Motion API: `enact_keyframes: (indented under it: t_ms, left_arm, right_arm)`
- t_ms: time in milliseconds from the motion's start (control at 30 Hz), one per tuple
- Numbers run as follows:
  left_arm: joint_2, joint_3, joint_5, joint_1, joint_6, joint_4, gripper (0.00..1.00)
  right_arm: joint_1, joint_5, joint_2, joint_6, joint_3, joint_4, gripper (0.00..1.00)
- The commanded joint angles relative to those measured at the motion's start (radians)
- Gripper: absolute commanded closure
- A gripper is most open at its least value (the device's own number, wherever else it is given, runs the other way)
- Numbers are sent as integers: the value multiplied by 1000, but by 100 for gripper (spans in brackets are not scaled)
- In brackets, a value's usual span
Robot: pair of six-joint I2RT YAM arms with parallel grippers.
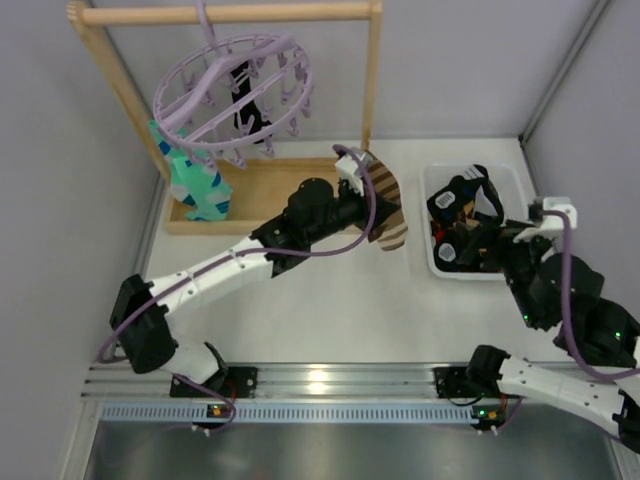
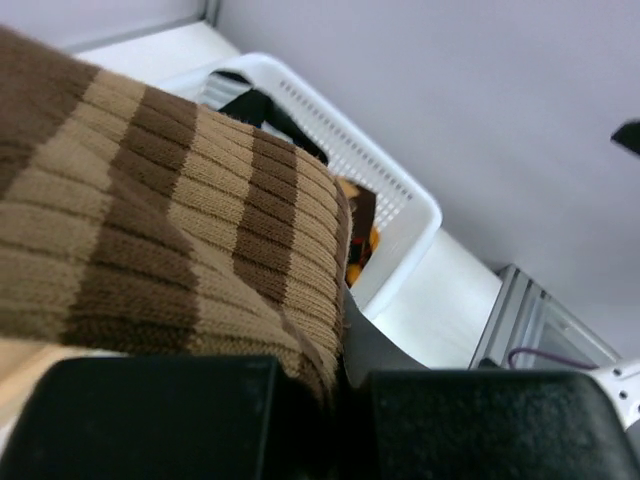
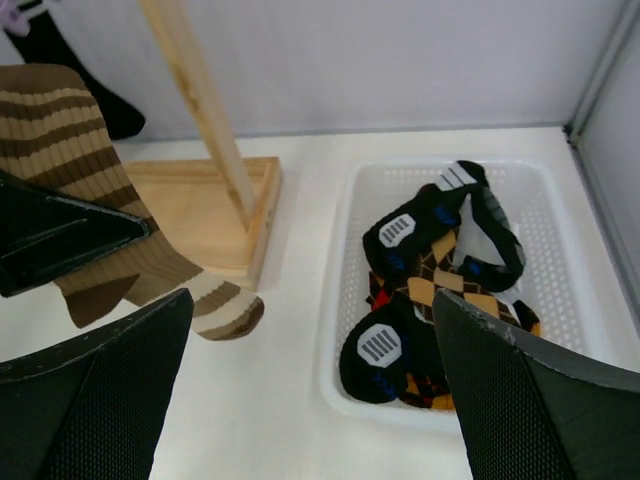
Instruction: Remove the socks clipped to the hanger
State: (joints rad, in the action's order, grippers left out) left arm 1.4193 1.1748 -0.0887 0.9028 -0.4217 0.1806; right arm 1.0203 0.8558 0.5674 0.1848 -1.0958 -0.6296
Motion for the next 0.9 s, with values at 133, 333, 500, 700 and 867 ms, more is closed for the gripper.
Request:
enact_keyframes:
  t_ms: [133,333,500,700,867]
  left_arm:
    - [320,383,-140,8,18,36,100]
    - [663,733,-206,13,55,36,100]
    - [895,995,-296,27,41,34,100]
    - [1082,1123,-289,59,112,-25,81]
    - [1116,1261,-192,105,236,-237,57]
  right_arm:
    - [4,193,-152,79,-9,-105,0]
    - [4,180,-219,105,-7,-137,1]
    - [4,183,-238,122,2,-174,0]
    - [4,164,-265,128,11,-183,1]
    - [4,158,-274,133,42,-176,1]
